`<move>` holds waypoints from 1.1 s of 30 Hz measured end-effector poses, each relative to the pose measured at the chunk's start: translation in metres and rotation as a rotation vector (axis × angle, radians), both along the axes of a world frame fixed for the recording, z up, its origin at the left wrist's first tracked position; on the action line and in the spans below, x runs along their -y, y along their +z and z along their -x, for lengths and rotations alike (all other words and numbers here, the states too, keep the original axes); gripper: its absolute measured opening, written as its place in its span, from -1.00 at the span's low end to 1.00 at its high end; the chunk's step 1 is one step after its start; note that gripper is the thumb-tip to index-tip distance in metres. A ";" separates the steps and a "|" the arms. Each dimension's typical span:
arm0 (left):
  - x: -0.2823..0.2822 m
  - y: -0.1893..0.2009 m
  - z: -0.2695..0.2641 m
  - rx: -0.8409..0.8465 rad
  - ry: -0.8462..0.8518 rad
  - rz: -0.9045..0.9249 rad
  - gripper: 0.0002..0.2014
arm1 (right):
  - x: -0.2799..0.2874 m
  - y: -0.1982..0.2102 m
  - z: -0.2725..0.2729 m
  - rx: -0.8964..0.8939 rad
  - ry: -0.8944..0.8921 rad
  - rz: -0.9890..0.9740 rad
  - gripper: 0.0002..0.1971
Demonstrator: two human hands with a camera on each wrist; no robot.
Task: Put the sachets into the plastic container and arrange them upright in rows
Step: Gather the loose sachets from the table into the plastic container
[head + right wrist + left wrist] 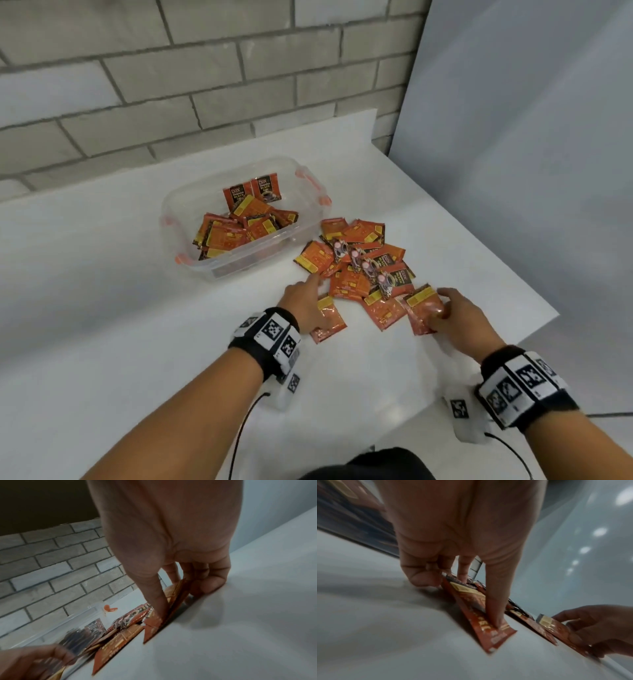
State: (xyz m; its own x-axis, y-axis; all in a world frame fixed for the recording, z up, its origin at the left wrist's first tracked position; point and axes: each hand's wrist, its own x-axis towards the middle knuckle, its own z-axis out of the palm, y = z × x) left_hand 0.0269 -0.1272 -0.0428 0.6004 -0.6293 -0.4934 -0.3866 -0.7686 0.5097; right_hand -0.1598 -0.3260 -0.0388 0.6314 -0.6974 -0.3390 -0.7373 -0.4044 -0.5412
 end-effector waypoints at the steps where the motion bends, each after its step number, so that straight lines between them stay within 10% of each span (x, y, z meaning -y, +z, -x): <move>1: -0.004 0.001 -0.003 -0.005 -0.004 -0.001 -0.24 | 0.002 -0.001 0.002 -0.006 -0.004 -0.006 -0.48; 9: -0.008 0.019 -0.007 0.004 -0.097 0.080 -0.72 | 0.010 0.004 0.008 0.083 -0.097 0.006 -0.77; 17: 0.042 0.011 0.005 0.048 -0.082 0.075 -0.26 | -0.011 -0.014 0.003 -0.050 0.085 0.125 -0.42; 21: 0.038 -0.003 0.011 0.152 -0.038 0.090 -0.25 | -0.014 -0.016 0.005 -0.062 0.167 0.273 -0.42; 28: 0.022 -0.006 0.014 0.158 -0.050 0.101 -0.35 | -0.007 0.011 -0.015 0.144 0.019 -0.135 -0.44; 33: 0.018 -0.002 0.012 0.144 -0.063 0.073 -0.40 | -0.001 0.000 -0.052 0.035 -0.010 -0.088 -0.46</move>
State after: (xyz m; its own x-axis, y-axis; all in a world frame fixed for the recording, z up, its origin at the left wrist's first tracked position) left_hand 0.0146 -0.1456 -0.0447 0.6198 -0.6989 -0.3570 -0.5061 -0.7036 0.4988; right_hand -0.1077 -0.3254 -0.0385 0.6373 -0.6721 -0.3771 -0.7209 -0.3471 -0.5998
